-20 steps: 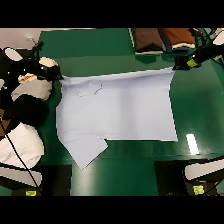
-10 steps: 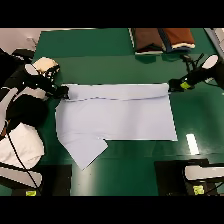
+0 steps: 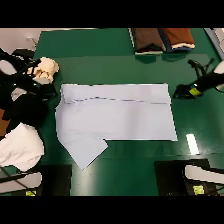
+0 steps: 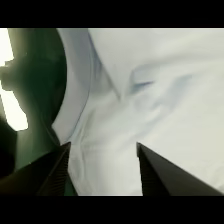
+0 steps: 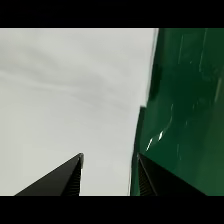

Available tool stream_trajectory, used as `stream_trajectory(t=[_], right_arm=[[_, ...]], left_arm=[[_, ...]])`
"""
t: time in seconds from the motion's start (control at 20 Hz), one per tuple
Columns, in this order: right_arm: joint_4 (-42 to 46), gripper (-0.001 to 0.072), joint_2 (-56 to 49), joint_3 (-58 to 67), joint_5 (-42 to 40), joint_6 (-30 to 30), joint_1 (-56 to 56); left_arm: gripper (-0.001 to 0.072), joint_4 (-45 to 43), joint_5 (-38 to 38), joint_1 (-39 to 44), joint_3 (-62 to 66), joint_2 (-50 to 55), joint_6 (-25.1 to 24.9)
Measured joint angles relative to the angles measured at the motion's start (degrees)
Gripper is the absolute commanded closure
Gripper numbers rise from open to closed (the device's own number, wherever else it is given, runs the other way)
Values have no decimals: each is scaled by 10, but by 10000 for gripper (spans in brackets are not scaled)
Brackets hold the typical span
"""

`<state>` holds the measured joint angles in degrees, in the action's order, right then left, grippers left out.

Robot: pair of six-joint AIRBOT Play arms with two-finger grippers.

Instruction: Fold the shirts.

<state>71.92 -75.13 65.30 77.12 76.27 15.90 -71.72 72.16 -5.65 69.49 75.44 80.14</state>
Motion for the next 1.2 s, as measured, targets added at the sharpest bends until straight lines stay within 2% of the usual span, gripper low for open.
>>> stream_trajectory(t=[0.3,0.55,0.6,0.65,0.7,0.95,1.2], right_arm=[[-1,316,90,-210,22,-17,114],[-18,332,107,-310,27,-29,139],[-20,396,108,-320,28,-30,134],[-19,565,110,-328,23,-31,126],[-17,694,111,-334,17,-33,116],[-14,694,146,-348,-4,-44,68],[-13,693,194,-349,-16,-47,50]], left_arm=[[210,-11,12,-8,-165,-152,26],[209,-2,8,-9,-219,-188,36],[209,-1,5,-9,-223,-190,36],[209,0,4,-9,-226,-192,37],[209,0,3,-9,-227,-193,38],[209,1,18,-9,-257,-226,46],[209,19,33,-9,-370,-303,80]])
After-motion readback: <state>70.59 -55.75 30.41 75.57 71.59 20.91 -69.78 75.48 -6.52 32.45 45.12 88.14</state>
